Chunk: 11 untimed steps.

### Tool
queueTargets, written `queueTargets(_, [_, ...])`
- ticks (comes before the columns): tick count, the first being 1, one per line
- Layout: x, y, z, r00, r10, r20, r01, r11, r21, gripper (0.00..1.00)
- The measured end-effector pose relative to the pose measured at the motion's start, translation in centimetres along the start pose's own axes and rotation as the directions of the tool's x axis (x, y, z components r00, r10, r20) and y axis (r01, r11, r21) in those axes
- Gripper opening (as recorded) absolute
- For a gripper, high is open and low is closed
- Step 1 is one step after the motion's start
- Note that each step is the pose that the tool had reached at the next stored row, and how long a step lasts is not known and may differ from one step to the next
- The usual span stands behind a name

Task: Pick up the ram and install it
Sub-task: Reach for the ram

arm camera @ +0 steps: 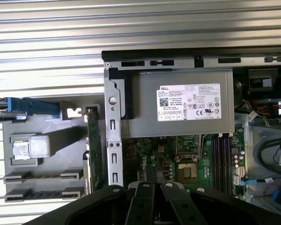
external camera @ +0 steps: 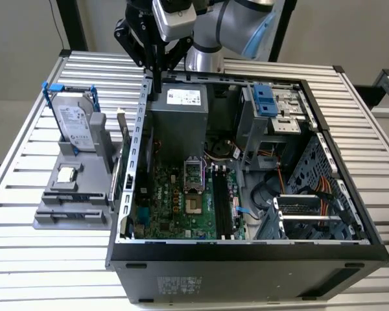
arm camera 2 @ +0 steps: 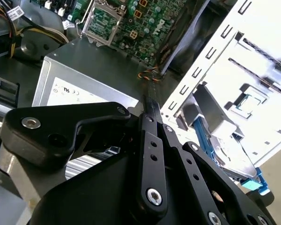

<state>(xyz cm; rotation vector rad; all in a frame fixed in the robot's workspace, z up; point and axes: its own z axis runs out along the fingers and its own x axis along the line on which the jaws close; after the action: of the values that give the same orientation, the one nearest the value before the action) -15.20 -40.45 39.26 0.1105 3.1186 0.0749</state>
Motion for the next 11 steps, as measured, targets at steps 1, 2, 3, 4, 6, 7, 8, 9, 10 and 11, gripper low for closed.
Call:
queueTargets(1, [0.09, -0.01, 0.00, 1.0000, 0.000, 0.0000, 0.000, 1.0000, 0.0000, 0.00])
queueTargets(2, [0.18, -0.01, -0.01, 1.0000, 0.000, 0.0000, 0.000, 1.0000, 0.0000, 0.00])
queueTargets(3, [0.28, -0.02, -0.01, 1.0000, 0.000, 0.0000, 0.000, 1.0000, 0.0000, 0.00])
queueTargets(4, [0.40, -0.03, -0.01, 1.0000, 0.000, 0.0000, 0.000, 1.0000, 0.0000, 0.00])
queueTargets(6, [0.63, -0.04, -0.01, 1.0000, 0.000, 0.0001, 0.000, 1.0000, 0.0000, 0.00])
queueTargets(7, [0.76, -0.05, -0.01, 1.0000, 0.000, 0.0000, 0.000, 1.0000, 0.0000, 0.00])
queueTargets(8, [0.88, -0.06, -0.02, 1.0000, 0.000, 0.0000, 0.000, 1.0000, 0.0000, 0.00])
queueTargets(9, [1.01, -0.07, -0.02, 1.0000, 0.000, 0.0000, 0.000, 1.0000, 0.0000, 0.00])
queueTargets(10, [1.14, -0.08, -0.03, 1.0000, 0.000, 0.0000, 0.000, 1.0000, 0.0000, 0.00])
queueTargets(11, [1.27, -0.09, -0.03, 1.0000, 0.000, 0.0000, 0.000, 1.0000, 0.0000, 0.00])
